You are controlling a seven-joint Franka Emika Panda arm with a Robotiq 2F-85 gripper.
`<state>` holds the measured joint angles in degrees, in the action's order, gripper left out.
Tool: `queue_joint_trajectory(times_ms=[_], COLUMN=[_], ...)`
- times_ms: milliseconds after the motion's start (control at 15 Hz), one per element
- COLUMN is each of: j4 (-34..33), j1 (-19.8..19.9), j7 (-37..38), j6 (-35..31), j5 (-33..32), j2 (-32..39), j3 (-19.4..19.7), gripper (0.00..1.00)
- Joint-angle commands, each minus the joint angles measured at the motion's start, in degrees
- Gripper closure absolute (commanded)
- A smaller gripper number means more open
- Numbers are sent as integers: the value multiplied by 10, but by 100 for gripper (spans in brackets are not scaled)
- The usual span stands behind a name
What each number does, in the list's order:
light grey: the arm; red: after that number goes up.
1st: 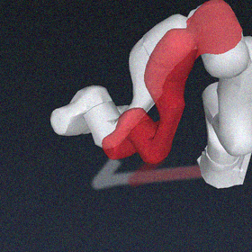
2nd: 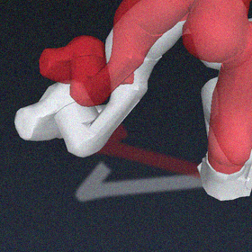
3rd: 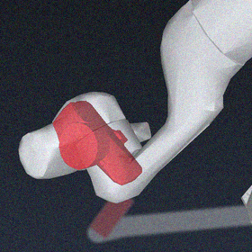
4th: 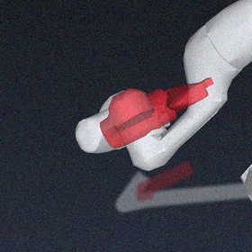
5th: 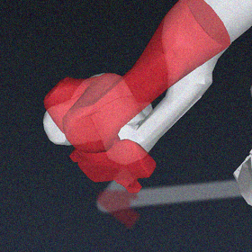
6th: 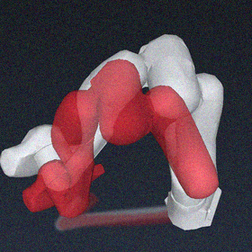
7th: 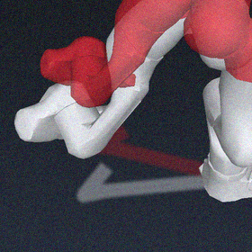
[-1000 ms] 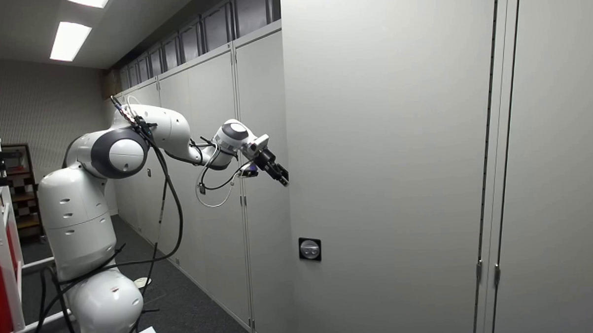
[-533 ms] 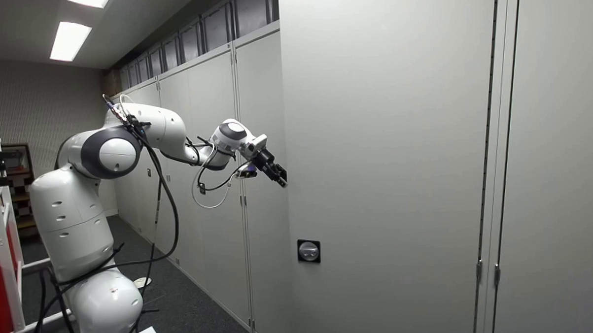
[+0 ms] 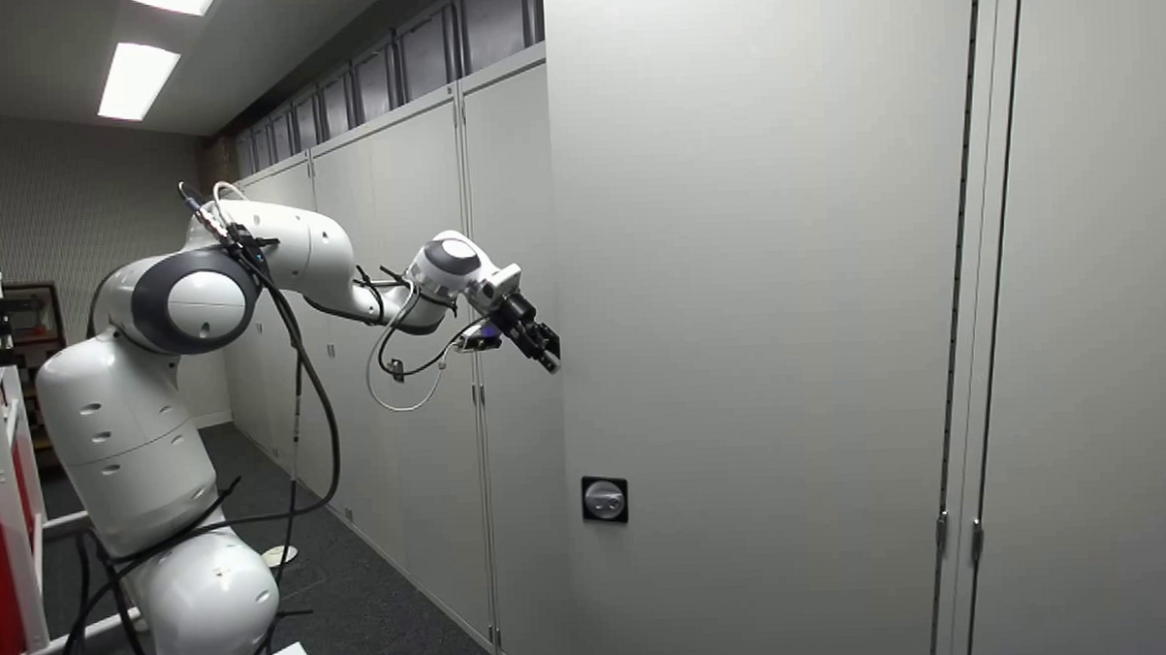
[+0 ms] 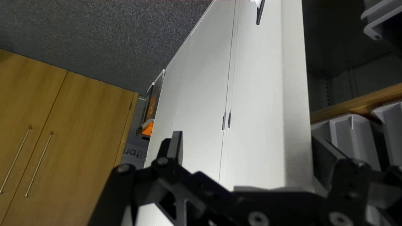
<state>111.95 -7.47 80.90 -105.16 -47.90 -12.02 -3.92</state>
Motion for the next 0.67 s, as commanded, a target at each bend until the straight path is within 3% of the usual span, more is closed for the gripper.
queue_joint_trajectory(times_ms=[0,600], j4=[39,74], j1=[21,40], j7=[8,-4], j6=[9,-14], j5=[15,49], j2=[-48,-89], j3=[-9,-1], gripper=[0,0])
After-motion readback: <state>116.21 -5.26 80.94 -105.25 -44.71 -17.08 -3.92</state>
